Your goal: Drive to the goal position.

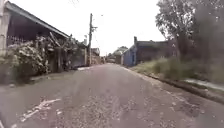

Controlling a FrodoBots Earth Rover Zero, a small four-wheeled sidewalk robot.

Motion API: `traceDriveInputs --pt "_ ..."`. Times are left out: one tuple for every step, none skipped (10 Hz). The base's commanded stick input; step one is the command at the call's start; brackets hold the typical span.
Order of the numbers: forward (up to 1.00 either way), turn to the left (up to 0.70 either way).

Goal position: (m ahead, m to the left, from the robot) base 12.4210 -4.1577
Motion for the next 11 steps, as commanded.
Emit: traceDriveInputs --pt "0.7 0.0" --pt "0.7 0.0" --pt "0.7 0.0" --pt "0.7 0.11" --pt "0.7 0.28" --pt "0.7 0.35" --pt "0.7 0.2" --pt "0.7 0.0" --pt "0.7 0.0" --pt "0.7 0.0" --pt "0.7 0.0"
